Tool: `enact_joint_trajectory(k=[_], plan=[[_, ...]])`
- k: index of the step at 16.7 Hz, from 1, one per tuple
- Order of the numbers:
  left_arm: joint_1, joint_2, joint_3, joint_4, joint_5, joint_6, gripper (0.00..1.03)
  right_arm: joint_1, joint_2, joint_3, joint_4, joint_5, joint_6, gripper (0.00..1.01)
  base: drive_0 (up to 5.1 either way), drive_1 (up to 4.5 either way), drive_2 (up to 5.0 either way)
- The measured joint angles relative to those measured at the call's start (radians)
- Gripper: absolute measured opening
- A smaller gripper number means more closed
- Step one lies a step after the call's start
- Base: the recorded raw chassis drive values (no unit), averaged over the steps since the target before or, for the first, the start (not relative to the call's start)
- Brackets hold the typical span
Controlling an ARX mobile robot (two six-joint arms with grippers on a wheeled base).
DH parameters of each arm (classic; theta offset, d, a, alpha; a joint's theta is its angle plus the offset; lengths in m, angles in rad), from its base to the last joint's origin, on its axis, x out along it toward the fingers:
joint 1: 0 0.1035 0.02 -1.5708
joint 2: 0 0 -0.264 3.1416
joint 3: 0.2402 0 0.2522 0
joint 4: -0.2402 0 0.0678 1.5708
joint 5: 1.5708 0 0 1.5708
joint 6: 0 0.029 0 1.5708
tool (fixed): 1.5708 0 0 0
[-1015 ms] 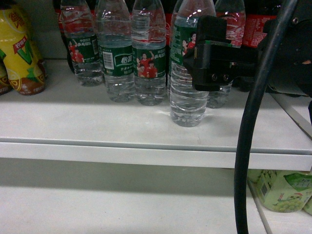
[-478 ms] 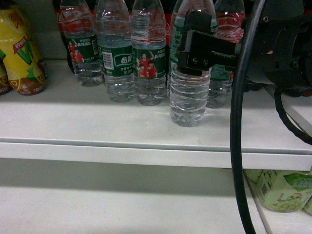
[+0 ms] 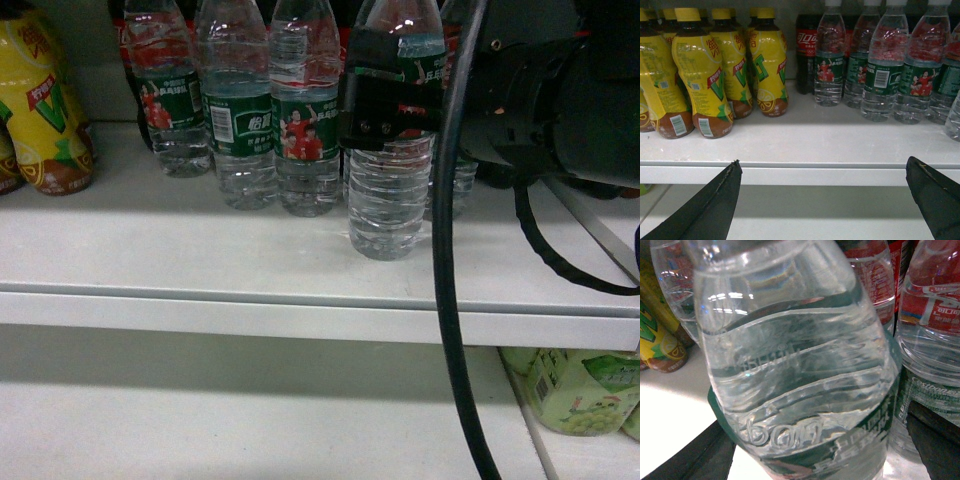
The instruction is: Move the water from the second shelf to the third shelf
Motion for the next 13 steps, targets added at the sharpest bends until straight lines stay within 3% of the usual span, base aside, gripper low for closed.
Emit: enact_joint_trajectory(k=[4, 11, 13], plan=[[0.000, 0.000, 0.000, 0.000, 0.000, 0.000, 0.98, 0.025, 0.042, 0.044, 0.019, 0.057, -0.080, 0.98, 0.0, 0.00, 0.0], [0.000, 0.000, 0.000, 0.000, 0.000, 0.000, 0.98, 0.038, 0.085, 0.100, -0.026, 0.110, -0.089, 0.97, 0.0, 0.00, 0.0], [0.000, 0.000, 0.000, 0.000, 0.000, 0.000, 0.98, 0.039, 0.085, 0.103, -0.034, 0.117, -0.089, 0.78, 0.0, 0.00, 0.0]])
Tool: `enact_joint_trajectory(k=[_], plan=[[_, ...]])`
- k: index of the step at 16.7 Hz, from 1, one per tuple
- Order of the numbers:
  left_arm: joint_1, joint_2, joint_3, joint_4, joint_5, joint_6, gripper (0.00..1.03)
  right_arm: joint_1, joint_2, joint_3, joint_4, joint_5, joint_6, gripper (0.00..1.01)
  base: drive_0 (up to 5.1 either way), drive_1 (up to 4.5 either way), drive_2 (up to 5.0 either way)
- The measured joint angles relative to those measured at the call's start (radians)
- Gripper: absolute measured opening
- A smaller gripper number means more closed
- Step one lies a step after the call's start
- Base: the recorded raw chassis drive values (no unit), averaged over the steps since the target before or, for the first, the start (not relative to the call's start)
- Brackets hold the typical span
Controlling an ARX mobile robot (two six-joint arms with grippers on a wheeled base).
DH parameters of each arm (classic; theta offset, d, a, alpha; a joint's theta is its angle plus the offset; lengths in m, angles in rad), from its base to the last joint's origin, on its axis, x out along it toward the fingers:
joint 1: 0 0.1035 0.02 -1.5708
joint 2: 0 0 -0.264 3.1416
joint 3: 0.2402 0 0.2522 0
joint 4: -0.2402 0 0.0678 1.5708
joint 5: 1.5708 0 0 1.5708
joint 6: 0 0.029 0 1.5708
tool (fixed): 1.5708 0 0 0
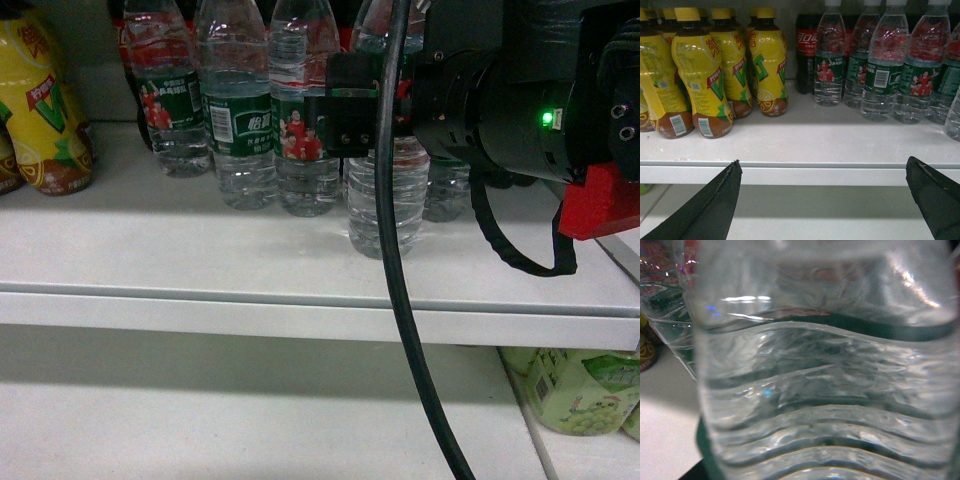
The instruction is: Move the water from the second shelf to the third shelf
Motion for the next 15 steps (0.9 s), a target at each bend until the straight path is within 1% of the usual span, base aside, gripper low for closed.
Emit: enact_joint_trajectory(k=[1, 3, 4, 6, 7, 10, 13, 15], plan=[[0.000, 0.000, 0.000, 0.000, 0.000, 0.000, 0.98, 0.000, 0.000, 0.000, -0.002, 0.001, 0.000, 0.67, 0.0, 0.00, 0.0], [0.000, 0.000, 0.000, 0.000, 0.000, 0.000, 0.98, 0.000, 0.000, 0.000, 0.001, 0.002, 0.000, 0.51, 0.0, 0.00, 0.0], [0.000, 0.000, 0.000, 0.000, 0.000, 0.000, 0.98, -0.001, -0.001, 0.000, 0.002, 0.000, 0.000, 0.48, 0.0, 0.00, 0.0], [0.000, 0.000, 0.000, 0.000, 0.000, 0.000, 0.98, 0.006, -0.013, -0.020, 0.015, -0.003, 0.001, 0.45, 0.0, 0.00, 0.0], [0.000, 0.000, 0.000, 0.000, 0.000, 0.000, 0.98, 0.012, -0.052, -0.066, 0.018, -0.005, 0.005, 0.44, 0.0, 0.00, 0.0], [0.000, 0.000, 0.000, 0.000, 0.000, 0.000, 0.98, 0.019, -0.130, -0.148, 0.008, -0.019, 0.021, 0.44, 0.0, 0.00, 0.0], [0.000, 0.000, 0.000, 0.000, 0.000, 0.000, 0.98, 0.021, -0.164, -0.177, -0.006, -0.019, 0.031, 0.44, 0.0, 0.00, 0.0], [0.000, 0.000, 0.000, 0.000, 0.000, 0.000, 0.98, 0.026, -0.244, -0.254, -0.021, -0.026, 0.035, 0.44, 0.0, 0.00, 0.0]])
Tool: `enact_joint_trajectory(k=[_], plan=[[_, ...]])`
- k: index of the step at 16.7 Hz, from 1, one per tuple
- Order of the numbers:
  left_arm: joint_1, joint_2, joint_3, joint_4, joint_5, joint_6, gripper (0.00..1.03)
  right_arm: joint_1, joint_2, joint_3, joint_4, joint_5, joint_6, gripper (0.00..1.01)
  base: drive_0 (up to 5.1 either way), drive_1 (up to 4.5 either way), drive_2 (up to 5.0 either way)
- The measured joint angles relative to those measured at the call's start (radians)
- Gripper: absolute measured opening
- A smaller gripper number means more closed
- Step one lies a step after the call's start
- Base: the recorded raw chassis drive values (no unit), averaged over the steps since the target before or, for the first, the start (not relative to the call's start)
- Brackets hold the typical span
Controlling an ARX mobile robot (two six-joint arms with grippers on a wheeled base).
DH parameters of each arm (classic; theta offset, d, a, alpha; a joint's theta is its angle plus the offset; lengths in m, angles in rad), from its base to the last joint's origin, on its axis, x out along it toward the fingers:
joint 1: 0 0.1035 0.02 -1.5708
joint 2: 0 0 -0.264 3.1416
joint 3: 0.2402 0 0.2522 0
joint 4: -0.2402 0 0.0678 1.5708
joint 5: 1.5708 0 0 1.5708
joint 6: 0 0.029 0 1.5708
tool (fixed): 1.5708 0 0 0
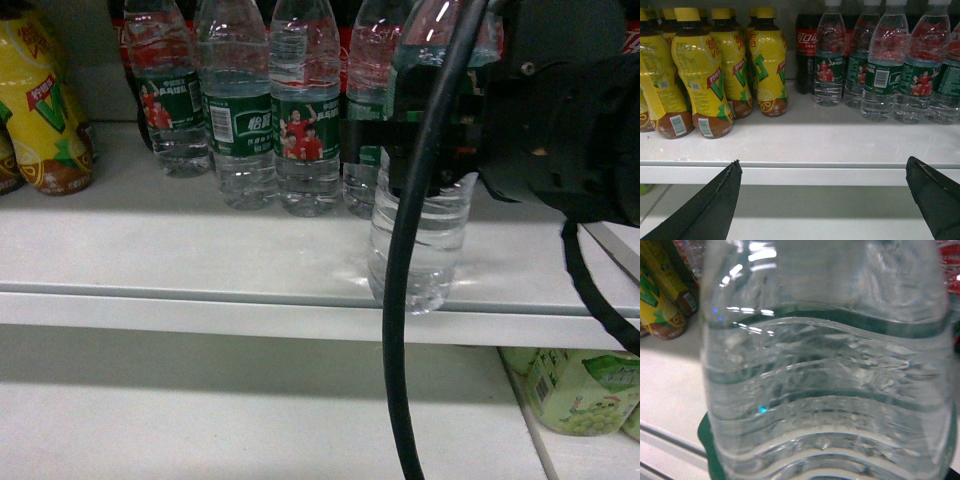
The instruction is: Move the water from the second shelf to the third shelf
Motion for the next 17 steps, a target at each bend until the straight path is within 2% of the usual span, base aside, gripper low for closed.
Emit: enact_joint_trajectory(k=[3, 5, 7, 10, 11, 15, 17], plan=[[0.000, 0.000, 0.000, 0.000, 0.000, 0.000, 0.98, -0.002, -0.168, -0.128, -0.054, -0.002, -0.009, 0.44, 0.0, 0.00, 0.0], [0.000, 0.000, 0.000, 0.000, 0.000, 0.000, 0.98, -0.023, -0.309, -0.200, -0.103, -0.009, -0.018, 0.43, 0.0, 0.00, 0.0], [0.000, 0.000, 0.000, 0.000, 0.000, 0.000, 0.98, -0.090, -0.497, -0.271, -0.184, -0.029, -0.018, 0.43, 0.0, 0.00, 0.0], [0.000, 0.000, 0.000, 0.000, 0.000, 0.000, 0.98, -0.180, -0.718, -0.335, -0.326, -0.007, -0.036, 0.43, 0.0, 0.00, 0.0], [0.000, 0.000, 0.000, 0.000, 0.000, 0.000, 0.98, -0.209, -0.774, -0.336, -0.377, -0.011, -0.034, 0.43, 0.0, 0.00, 0.0], [0.000, 0.000, 0.000, 0.000, 0.000, 0.000, 0.98, -0.300, -0.964, -0.338, -0.463, 0.035, -0.051, 0.43, 0.0, 0.00, 0.0], [0.000, 0.000, 0.000, 0.000, 0.000, 0.000, 0.98, -0.346, -1.006, -0.338, -0.542, 0.032, -0.045, 0.43, 0.0, 0.00, 0.0]])
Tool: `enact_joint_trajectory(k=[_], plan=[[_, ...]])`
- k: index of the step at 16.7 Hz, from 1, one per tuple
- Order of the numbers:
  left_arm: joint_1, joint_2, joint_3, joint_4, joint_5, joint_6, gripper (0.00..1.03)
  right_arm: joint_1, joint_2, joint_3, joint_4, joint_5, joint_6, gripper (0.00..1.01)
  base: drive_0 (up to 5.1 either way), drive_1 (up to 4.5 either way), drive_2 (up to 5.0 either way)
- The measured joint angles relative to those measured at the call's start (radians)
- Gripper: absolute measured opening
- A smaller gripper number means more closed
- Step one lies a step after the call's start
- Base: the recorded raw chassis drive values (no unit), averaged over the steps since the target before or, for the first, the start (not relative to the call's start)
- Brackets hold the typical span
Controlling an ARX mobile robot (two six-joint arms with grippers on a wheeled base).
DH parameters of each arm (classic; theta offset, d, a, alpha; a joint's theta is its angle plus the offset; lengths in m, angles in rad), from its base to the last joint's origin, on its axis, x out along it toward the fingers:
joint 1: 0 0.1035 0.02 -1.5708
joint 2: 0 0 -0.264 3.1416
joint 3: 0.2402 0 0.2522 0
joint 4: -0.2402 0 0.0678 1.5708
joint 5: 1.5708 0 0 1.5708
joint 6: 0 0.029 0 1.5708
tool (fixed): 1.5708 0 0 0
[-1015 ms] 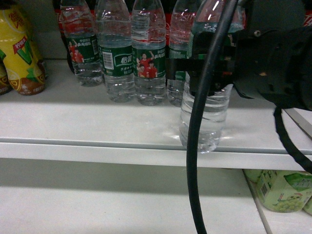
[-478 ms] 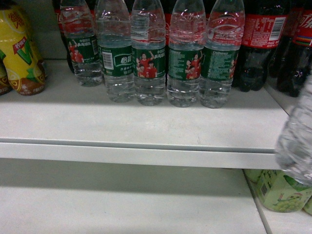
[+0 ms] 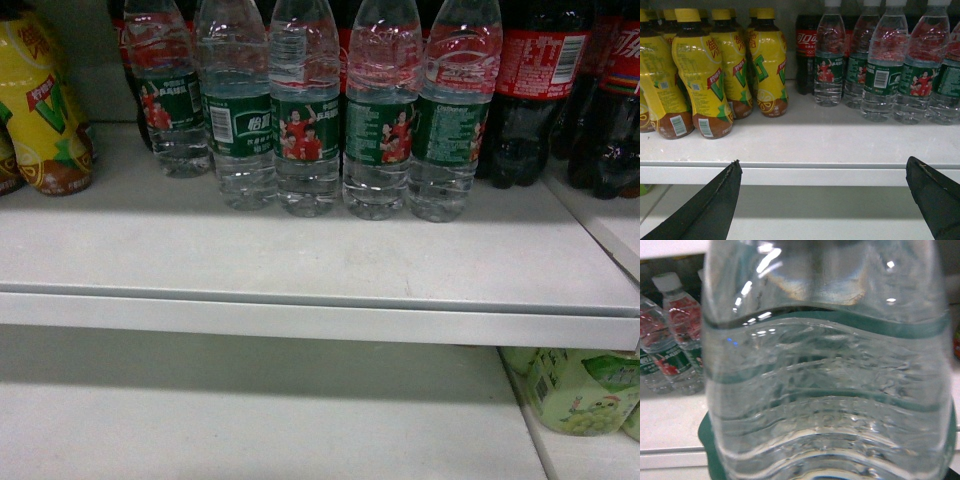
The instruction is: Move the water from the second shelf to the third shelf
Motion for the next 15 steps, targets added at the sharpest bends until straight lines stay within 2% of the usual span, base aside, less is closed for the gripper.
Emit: enact_joint_trajectory(k=[2, 5, 7, 11, 15], plan=[[0.000, 0.000, 0.000, 0.000, 0.000, 0.000, 0.98, -0.027, -0.019, 0.000, -0.037, 0.008, 0.010, 0.43, 0.0, 0.00, 0.0], [0.000, 0.000, 0.000, 0.000, 0.000, 0.000, 0.98, -0.078, -0.057, 0.000, -0.066, -0.011, 0.021, 0.43, 0.0, 0.00, 0.0], [0.000, 0.000, 0.000, 0.000, 0.000, 0.000, 0.98, -0.097, -0.064, -0.002, -0.081, -0.021, 0.026, 0.43, 0.0, 0.00, 0.0], [0.000, 0.000, 0.000, 0.000, 0.000, 0.000, 0.98, -0.108, -0.070, -0.006, -0.111, -0.051, 0.043, 0.43, 0.0, 0.00, 0.0], [0.000, 0.000, 0.000, 0.000, 0.000, 0.000, 0.98, -0.109, -0.071, -0.006, -0.114, -0.045, 0.045, 0.43, 0.0, 0.00, 0.0]])
